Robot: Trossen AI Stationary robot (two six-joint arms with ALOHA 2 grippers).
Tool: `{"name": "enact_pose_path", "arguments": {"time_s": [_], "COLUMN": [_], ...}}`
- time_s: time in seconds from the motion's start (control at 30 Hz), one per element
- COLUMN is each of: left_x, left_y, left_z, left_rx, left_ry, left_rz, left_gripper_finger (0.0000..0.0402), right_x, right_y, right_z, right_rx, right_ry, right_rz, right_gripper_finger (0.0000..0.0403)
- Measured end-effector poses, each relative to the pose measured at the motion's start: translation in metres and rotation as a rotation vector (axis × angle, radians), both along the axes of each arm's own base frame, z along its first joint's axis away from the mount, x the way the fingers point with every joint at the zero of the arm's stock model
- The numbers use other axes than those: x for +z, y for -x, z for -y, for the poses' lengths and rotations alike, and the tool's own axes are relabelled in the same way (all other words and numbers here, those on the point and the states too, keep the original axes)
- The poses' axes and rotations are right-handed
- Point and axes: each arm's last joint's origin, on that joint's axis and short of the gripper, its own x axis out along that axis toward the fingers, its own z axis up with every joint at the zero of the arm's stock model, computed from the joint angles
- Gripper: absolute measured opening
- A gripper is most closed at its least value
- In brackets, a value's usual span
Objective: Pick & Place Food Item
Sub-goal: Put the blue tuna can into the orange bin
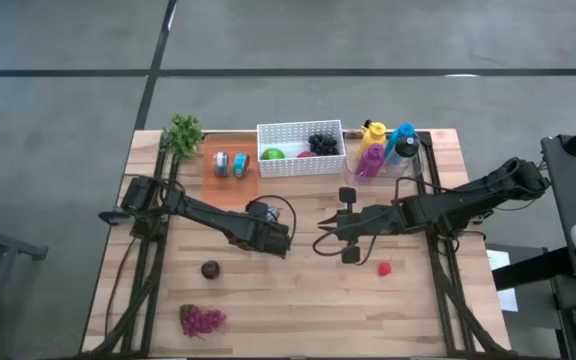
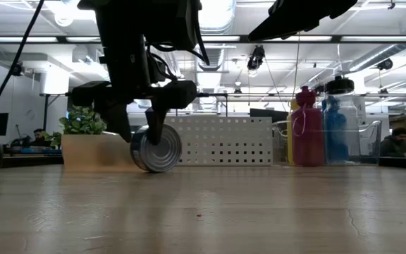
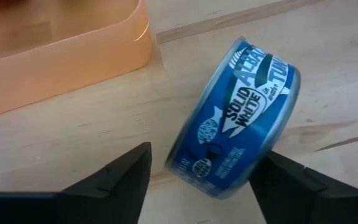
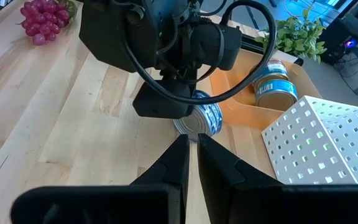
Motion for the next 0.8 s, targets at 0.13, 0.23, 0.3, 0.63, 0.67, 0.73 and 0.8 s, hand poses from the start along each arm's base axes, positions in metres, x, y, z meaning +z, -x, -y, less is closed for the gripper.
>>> {"name": "enact_pose_path", "arguments": {"time_s": [0.13, 0.23, 0.3, 0.63, 0.67, 0.73, 0.8], "left_x": [-0.0001, -0.0011, -0.0027, -0.0076, -0.0076, -0.0076, -0.0076], "left_y": [0.0001, 0.0002, 0.0007, 0.0021, 0.0021, 0.0021, 0.0019], "left_z": [0.0000, 0.0000, -0.0001, -0.0003, -0.0003, -0.0005, -0.0008], "left_rx": [-0.002, -0.002, -0.002, -0.002, -0.002, -0.015, -0.029], "left_ry": [0.000, 0.000, 0.000, 0.006, 0.006, 0.002, -0.009], "left_rz": [-0.001, 0.002, 0.003, 0.015, 0.015, 0.007, 0.003], "left_gripper_finger": [0.0224, 0.0198, 0.0183, 0.0203, 0.0213, 0.0234, 0.0253], "right_x": [0.0000, 0.0000, 0.0000, 0.0000, 0.0000, 0.0000, 0.0000], "right_y": [0.0000, 0.0000, 0.0000, 0.0000, 0.0000, 0.0000, 0.0000], "right_z": [0.0000, 0.0000, 0.0000, -0.0001, 0.0000, 0.0000, -0.0001], "right_rx": [0.000, 0.000, 0.000, 0.000, 0.000, 0.000, 0.000], "right_ry": [0.000, 0.000, 0.000, 0.000, 0.000, 0.000, 0.000], "right_rz": [0.000, 0.000, 0.000, 0.000, 0.000, 0.000, 0.000], "right_gripper_finger": [0.0028, 0.0028, 0.0028, 0.0028, 0.0028, 0.0028, 0.0028]}}
